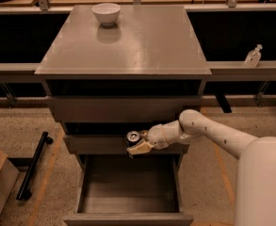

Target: Pick pepsi can from bottom drawer and place on counter

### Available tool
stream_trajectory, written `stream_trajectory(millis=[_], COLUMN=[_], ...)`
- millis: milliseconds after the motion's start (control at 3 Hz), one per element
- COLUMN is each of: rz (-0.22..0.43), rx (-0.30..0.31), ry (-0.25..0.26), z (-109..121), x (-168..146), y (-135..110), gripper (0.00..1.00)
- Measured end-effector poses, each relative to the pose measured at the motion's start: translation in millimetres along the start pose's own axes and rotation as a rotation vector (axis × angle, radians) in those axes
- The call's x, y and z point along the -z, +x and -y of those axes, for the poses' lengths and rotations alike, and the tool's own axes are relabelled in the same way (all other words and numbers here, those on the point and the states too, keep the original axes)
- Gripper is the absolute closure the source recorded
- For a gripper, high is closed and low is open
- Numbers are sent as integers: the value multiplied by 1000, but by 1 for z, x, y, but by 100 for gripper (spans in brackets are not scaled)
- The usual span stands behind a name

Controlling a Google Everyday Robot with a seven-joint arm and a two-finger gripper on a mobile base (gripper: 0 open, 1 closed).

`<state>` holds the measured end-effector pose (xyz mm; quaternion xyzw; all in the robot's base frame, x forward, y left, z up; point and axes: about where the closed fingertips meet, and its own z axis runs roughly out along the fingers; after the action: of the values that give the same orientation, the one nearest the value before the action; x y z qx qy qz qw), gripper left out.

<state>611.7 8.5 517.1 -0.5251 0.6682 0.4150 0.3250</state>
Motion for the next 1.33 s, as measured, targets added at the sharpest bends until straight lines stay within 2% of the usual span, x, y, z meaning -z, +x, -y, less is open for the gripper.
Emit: stream_trajectory(millis=[333, 667, 1000, 1333], rz=[19, 49, 88, 100], rx=[38, 110, 187, 253], ry=[-33, -57, -77, -74], z=[-22, -53, -76, -90], x=[7, 21, 42, 68], y=[-19, -48, -83, -123], gripper=[100, 100, 100, 100])
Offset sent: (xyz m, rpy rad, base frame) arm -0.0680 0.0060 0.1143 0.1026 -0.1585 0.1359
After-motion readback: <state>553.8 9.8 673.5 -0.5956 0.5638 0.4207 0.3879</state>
